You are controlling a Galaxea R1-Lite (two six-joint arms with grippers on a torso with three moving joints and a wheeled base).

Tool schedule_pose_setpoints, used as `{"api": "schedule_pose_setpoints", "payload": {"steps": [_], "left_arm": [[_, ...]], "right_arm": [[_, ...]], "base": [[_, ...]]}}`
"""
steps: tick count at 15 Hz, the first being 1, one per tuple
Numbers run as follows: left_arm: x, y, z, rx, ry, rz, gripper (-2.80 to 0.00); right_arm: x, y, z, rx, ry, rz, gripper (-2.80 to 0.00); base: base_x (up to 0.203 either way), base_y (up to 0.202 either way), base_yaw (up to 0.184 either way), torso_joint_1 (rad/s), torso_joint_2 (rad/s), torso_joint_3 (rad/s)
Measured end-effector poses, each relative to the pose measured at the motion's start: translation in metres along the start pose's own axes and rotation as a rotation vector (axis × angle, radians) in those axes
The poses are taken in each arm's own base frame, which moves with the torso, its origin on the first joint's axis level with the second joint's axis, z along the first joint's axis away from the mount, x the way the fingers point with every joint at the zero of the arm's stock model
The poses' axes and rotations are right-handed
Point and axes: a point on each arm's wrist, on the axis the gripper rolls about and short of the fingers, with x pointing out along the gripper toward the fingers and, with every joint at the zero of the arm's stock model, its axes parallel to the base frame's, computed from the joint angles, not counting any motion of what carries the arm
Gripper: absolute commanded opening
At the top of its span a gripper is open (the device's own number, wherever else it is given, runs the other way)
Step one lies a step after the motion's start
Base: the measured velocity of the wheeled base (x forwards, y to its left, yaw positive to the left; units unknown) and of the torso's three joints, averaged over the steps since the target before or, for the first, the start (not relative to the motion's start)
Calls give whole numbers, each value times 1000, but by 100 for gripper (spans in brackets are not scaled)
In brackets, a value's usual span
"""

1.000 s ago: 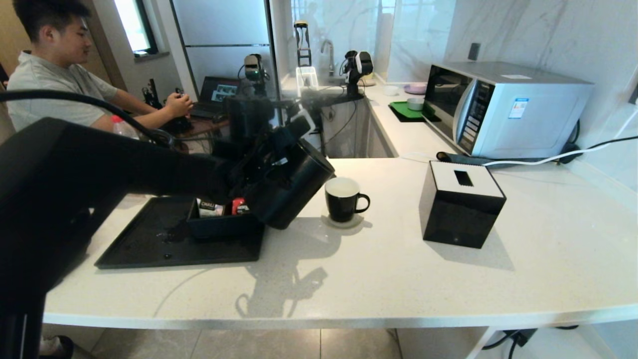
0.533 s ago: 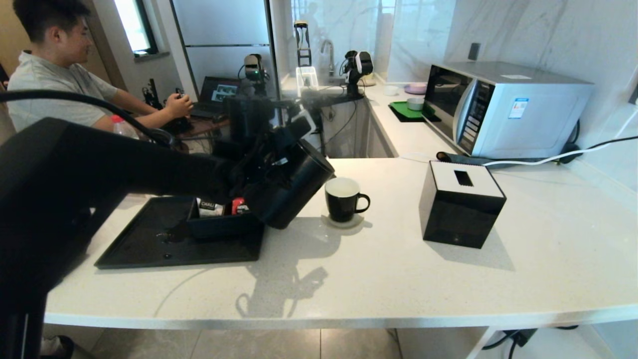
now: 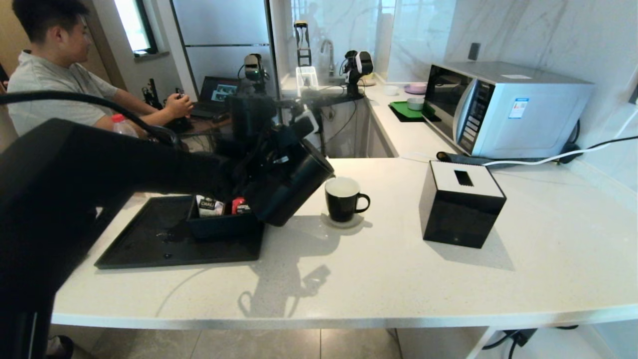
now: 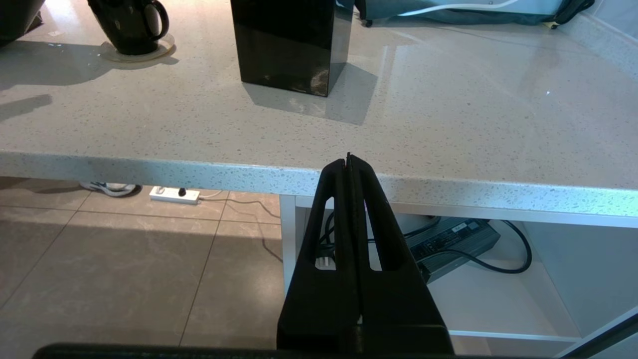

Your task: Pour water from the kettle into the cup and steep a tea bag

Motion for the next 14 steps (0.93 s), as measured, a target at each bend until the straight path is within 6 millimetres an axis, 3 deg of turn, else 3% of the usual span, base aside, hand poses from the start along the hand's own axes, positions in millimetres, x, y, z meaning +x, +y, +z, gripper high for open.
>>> {"api": "schedule_pose_setpoints", "payload": {"steps": [14], "left_arm": [[4, -6, 7, 29, -3, -20, -280]], "right_arm": [[0, 0, 0, 2, 0, 0, -280]], "base": [[0, 0, 0, 0, 0, 0]]}}
